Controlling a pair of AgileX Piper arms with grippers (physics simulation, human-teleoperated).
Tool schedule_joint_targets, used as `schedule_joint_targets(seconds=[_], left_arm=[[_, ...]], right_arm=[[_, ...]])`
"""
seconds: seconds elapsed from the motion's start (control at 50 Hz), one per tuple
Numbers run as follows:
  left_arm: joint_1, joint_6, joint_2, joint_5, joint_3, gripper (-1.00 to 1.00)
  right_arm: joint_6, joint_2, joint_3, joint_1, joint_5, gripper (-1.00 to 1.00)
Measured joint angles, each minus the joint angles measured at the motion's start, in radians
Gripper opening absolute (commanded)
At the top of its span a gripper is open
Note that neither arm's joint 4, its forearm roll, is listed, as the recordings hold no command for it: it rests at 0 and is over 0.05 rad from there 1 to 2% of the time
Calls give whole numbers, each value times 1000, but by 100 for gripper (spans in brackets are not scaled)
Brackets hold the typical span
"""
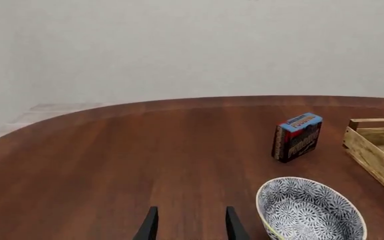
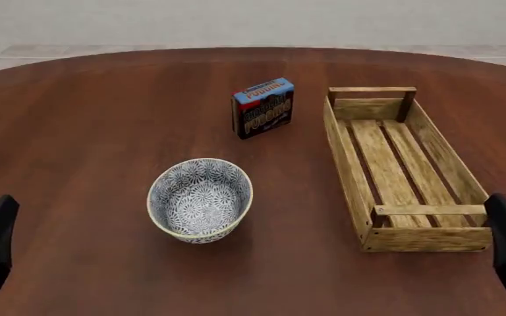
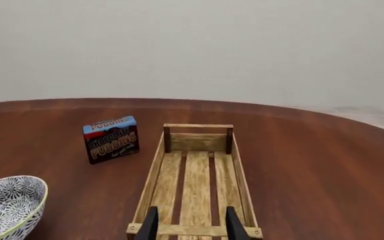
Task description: Pick up the bowl on the left and put it in the tray.
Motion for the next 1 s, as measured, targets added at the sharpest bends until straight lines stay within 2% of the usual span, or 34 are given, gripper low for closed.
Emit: schedule_joint_targets(seconds=[0.44,1.0], left_arm=[[1,8,-1,11,-19,100],[-2,15,-1,46,-71,100]], right_arm=[[-6,12,-73,116,68,100],[-62,128,-162,294,39,100]])
